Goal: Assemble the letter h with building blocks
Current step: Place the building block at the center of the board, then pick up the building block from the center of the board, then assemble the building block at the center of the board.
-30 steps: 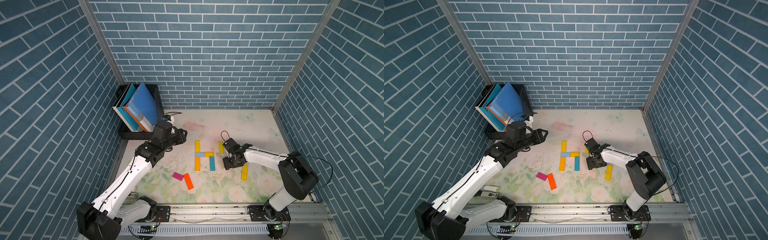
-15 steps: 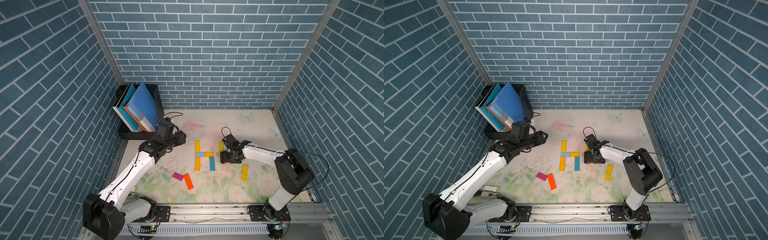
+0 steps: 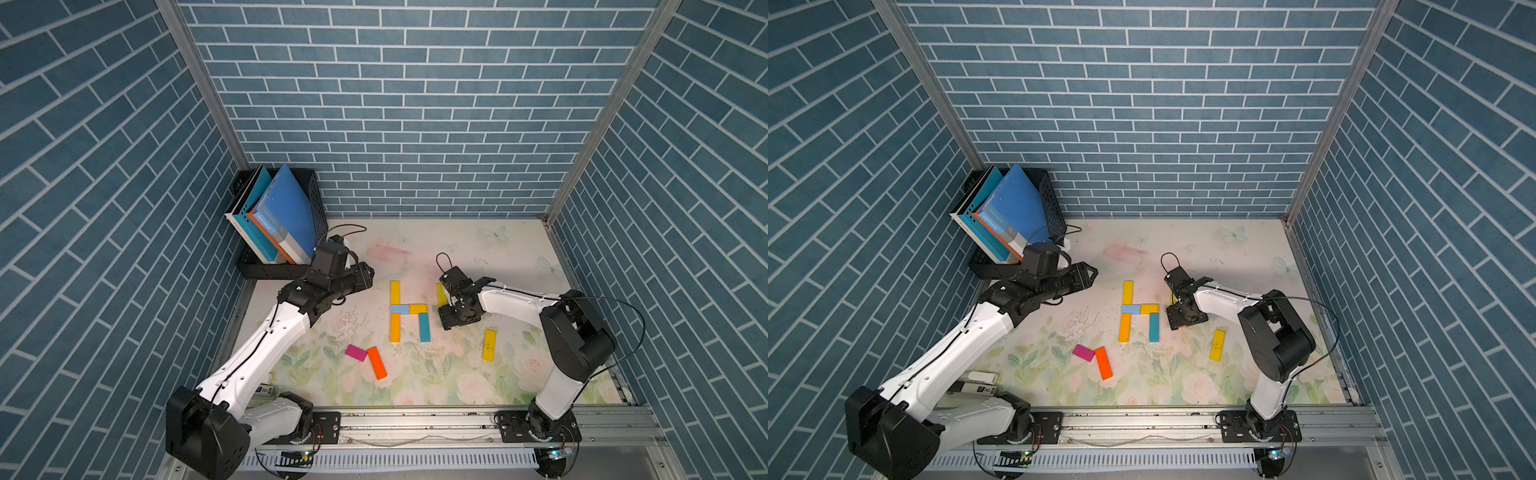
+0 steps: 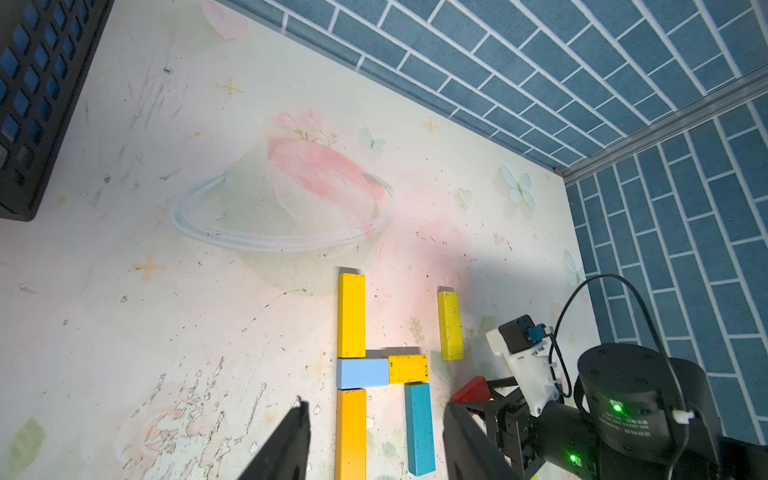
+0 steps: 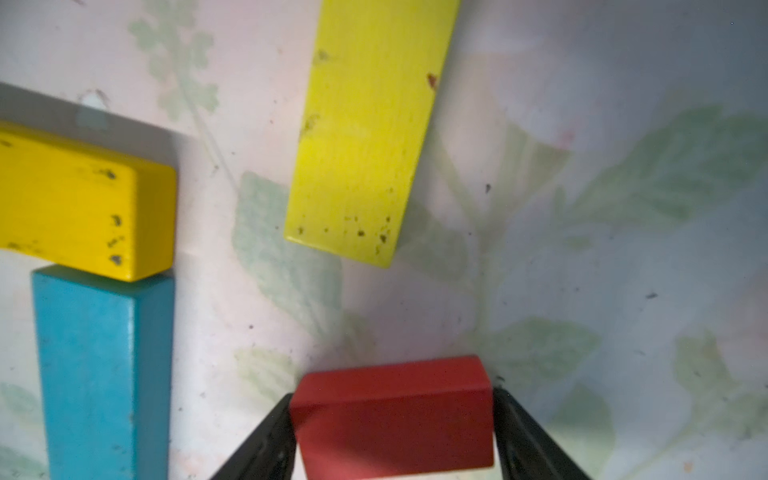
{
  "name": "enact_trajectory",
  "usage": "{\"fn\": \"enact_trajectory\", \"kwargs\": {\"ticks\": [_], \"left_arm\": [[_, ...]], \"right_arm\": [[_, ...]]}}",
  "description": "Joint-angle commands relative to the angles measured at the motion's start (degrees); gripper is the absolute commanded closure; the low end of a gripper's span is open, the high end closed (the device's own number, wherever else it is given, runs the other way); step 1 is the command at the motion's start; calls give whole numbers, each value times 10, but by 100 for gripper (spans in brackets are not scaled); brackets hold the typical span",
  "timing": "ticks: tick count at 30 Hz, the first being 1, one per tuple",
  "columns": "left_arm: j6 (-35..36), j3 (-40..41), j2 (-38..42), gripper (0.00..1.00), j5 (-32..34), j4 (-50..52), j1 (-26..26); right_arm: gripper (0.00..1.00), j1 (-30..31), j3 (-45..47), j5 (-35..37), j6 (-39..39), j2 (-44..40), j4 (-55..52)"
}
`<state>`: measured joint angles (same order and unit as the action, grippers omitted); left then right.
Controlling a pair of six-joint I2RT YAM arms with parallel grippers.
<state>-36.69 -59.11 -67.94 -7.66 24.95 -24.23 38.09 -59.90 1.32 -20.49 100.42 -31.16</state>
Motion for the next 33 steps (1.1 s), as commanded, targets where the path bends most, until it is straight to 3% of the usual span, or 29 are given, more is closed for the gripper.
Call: {"fn": "enact_trajectory", "kwargs": {"ticks": [1, 5, 8, 12, 29, 33], "left_arm": [[3, 1, -3, 44, -1, 1, 5], [3, 4, -10, 44, 4, 3, 5], [0, 8, -13, 44, 8, 3, 6], [-4, 11, -18, 45, 9, 1, 6], [-4, 37, -18, 45, 5, -17, 9], [-3, 37, -19, 44, 3, -17, 9]], "right_arm": [[36, 2, -4, 10, 11, 10, -7], [56, 3, -7, -1, -20, -8, -5], [64, 4, -15, -15, -78, -19, -5], [66, 4, -25, -2, -146, -6, -9], [66, 3, -83, 27, -183, 67, -23], [46, 3, -91, 32, -179, 78, -28]]}}
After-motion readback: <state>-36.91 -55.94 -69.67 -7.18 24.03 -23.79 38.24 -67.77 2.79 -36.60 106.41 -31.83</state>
